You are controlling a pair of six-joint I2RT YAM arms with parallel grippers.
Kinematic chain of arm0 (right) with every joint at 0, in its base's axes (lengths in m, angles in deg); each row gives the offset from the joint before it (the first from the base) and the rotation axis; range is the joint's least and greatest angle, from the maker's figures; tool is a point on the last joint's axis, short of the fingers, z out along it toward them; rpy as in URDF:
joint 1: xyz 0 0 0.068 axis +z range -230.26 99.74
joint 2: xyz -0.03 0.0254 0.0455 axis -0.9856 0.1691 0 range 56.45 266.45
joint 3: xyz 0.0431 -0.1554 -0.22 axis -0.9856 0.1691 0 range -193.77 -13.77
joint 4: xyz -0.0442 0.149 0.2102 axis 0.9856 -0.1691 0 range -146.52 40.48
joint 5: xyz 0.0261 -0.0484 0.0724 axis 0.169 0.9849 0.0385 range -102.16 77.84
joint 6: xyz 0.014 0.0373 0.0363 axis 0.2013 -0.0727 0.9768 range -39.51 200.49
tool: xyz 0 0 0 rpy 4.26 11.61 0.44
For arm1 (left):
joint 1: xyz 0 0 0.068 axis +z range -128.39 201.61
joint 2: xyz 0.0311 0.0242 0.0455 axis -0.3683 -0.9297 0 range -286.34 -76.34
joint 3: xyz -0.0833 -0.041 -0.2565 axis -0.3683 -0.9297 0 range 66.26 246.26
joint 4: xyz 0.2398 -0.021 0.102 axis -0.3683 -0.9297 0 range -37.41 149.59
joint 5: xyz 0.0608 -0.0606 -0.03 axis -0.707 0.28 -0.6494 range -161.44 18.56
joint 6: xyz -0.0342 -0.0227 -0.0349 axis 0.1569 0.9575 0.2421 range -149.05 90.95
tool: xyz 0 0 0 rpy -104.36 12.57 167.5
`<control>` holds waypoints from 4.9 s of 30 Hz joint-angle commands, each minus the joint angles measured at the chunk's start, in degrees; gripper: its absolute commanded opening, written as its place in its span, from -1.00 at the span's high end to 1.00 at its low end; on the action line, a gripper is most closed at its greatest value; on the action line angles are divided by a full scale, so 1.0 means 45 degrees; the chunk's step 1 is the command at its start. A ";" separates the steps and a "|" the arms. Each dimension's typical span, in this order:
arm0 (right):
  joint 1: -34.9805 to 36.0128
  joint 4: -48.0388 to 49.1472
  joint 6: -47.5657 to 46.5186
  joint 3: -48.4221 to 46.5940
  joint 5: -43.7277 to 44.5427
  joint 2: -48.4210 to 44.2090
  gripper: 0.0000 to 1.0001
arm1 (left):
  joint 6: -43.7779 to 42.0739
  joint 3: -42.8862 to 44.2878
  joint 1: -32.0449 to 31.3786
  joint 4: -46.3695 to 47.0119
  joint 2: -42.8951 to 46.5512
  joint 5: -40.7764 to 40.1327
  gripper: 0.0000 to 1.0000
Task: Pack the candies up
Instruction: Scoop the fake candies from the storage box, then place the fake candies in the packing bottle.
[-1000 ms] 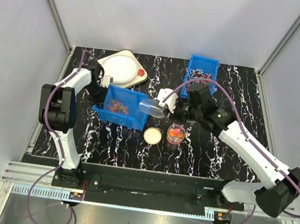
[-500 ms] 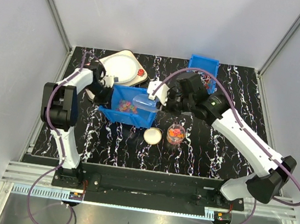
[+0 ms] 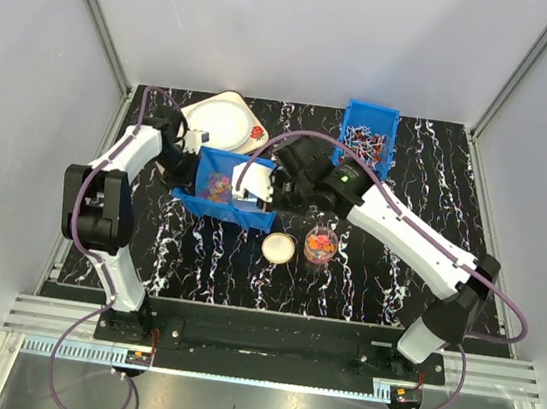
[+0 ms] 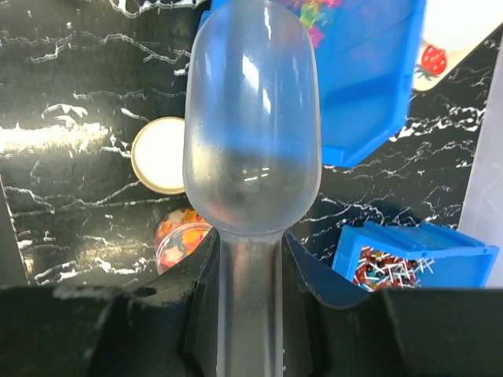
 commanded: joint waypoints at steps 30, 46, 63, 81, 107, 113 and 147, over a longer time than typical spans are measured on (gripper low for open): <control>0.0807 -0.1370 -0.2477 -0.3322 0.5706 0.4730 1.00 | 0.0305 -0.1310 -0.0067 0.1847 0.2580 -0.1351 1.00; 0.0826 -0.6252 -0.4001 -0.9120 0.4107 0.8792 1.00 | -0.0203 -0.1466 -0.0712 0.1964 0.3147 -0.0706 1.00; 0.0924 -0.2844 -0.2500 -0.7779 0.0824 0.9107 1.00 | -0.0183 -0.1505 -0.0790 0.2042 0.2932 -0.0257 1.00; 0.0516 0.3743 0.1912 -0.3385 -0.1285 0.7175 1.00 | -0.0242 -0.1642 -0.0790 0.2062 0.2873 0.0075 1.00; -0.0833 0.6186 0.3167 0.1186 -0.3610 0.2545 1.00 | -0.0047 -0.1642 -0.0517 0.2140 0.2483 0.0212 1.00; -0.0970 0.6517 0.3050 0.2084 -0.3357 0.1764 1.00 | 0.0051 -0.1661 -0.0400 0.2218 0.2425 0.0192 1.00; -0.2787 0.9351 0.4846 0.5172 -0.6052 -0.0443 1.00 | 0.0012 -0.1681 0.0050 0.2179 0.2482 0.0856 1.00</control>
